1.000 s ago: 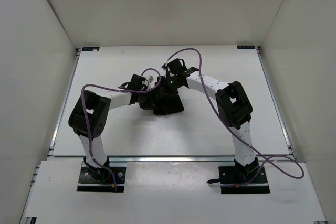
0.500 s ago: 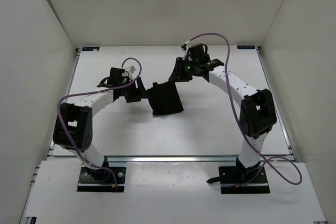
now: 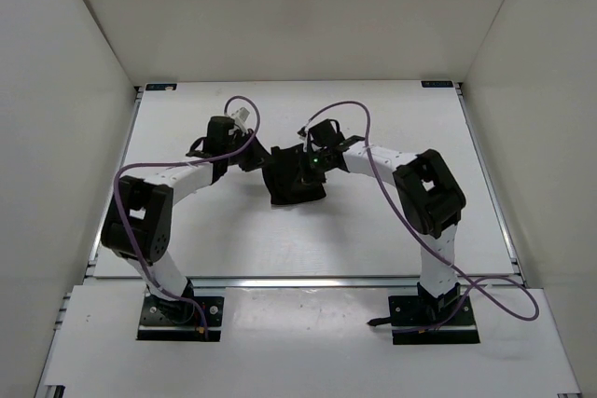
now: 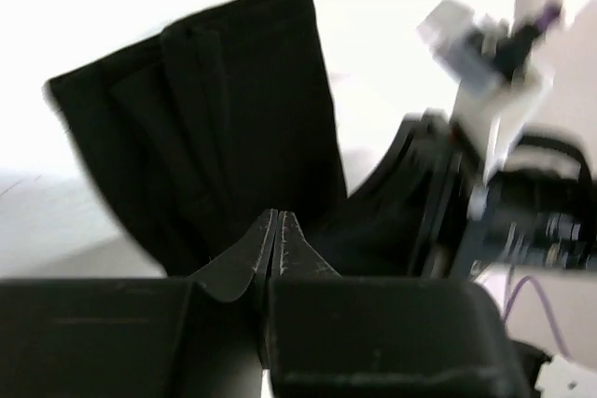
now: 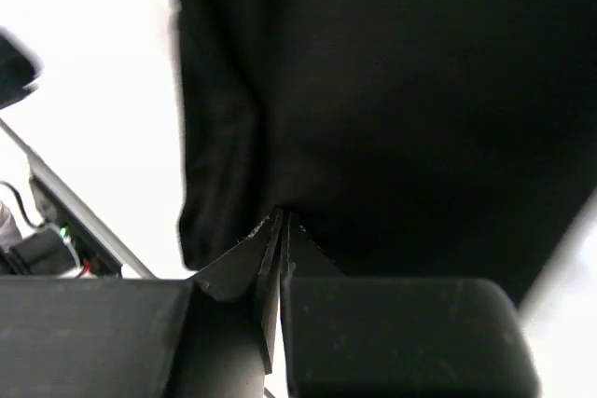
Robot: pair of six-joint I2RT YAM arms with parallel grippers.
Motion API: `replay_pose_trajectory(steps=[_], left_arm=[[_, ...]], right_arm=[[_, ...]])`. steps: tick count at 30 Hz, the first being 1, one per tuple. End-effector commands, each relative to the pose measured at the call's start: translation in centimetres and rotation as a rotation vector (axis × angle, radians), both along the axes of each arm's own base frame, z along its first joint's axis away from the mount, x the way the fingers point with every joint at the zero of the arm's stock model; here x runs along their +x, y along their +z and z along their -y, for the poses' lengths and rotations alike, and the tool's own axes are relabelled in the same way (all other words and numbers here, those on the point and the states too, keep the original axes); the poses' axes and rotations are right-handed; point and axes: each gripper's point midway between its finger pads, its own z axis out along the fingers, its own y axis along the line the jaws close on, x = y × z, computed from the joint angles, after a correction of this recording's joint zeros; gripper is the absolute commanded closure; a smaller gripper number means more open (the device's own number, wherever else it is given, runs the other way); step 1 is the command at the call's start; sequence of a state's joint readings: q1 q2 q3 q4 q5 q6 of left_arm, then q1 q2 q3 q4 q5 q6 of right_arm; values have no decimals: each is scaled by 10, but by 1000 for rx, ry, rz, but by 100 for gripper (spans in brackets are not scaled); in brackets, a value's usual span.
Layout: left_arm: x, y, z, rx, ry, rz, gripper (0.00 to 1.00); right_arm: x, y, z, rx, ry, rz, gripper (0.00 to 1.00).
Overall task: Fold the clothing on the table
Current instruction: Fold the skirt
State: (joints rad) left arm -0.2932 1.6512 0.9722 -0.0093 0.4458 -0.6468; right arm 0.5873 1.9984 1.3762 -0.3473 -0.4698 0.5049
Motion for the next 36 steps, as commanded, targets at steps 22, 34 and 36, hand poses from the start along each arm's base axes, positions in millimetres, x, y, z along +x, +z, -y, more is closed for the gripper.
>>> replay_pose_trajectory(steps=[22,34,36], left_arm=[[46,-63,-18,220,152,-109,93],[69,43,-14,254,51,160,6],[69,63,-25,302,60,230,1]], right_arm=[[-34,2,-39,120,165,5,100],[-4,90,0,133,80,214,52],[12,108,25,94,28,279,45]])
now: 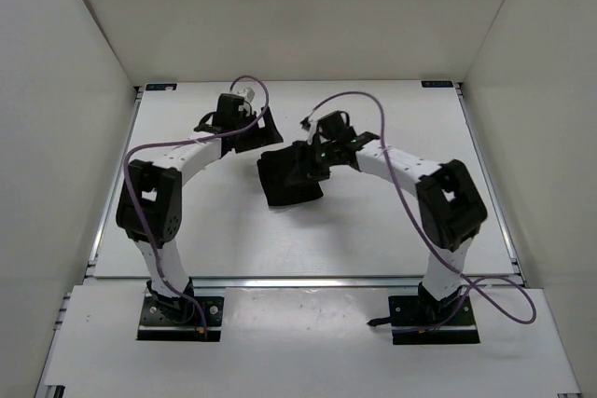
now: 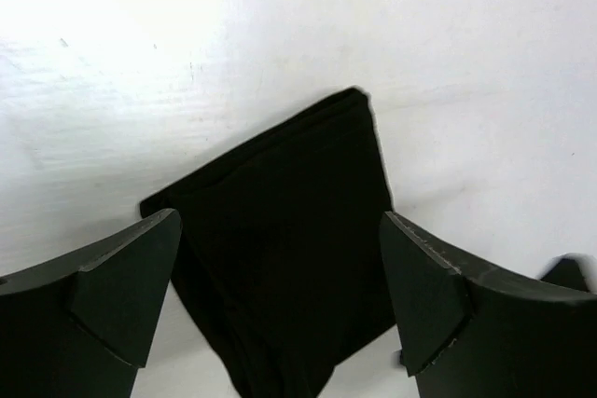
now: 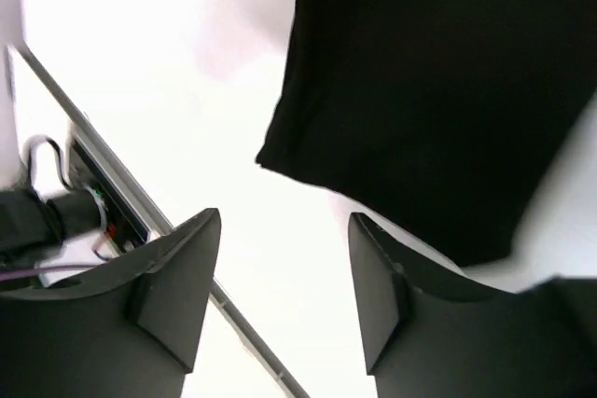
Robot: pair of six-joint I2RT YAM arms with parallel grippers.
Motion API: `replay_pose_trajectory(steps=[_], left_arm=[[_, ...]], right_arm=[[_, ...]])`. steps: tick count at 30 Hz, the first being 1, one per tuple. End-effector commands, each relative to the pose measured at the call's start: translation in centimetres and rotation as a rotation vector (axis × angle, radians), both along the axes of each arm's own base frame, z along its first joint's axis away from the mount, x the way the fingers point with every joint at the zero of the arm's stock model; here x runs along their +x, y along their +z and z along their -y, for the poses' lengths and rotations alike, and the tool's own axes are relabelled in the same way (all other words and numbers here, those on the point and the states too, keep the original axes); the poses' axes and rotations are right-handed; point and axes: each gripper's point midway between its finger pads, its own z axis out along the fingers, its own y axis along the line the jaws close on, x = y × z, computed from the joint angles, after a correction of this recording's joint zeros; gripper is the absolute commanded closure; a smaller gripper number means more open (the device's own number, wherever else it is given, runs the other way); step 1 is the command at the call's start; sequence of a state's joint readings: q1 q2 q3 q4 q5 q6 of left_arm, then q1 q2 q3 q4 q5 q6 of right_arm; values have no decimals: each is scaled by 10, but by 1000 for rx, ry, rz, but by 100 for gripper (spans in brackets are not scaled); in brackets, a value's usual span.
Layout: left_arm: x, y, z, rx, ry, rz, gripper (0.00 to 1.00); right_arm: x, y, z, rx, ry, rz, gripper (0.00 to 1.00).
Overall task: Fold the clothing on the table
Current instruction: Fold the skirt
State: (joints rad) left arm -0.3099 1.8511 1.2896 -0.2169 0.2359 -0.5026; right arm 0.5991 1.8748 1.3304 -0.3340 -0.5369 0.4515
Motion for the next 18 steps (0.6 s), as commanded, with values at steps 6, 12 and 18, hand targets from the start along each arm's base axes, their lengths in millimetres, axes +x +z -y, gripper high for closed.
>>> replay_pose_trajectory(steps=[6,12,18], left_arm=[[-26,86,-60,246,32,184,1],[-83,67,-107,424,88,89,2],[-119,63,-126,471,120,63,2]], right_arm=[[49,100,102,-12,-226,373,35],[47,95,145,-6,-290,419,31],[30,61,141,-26,-247,348,33]])
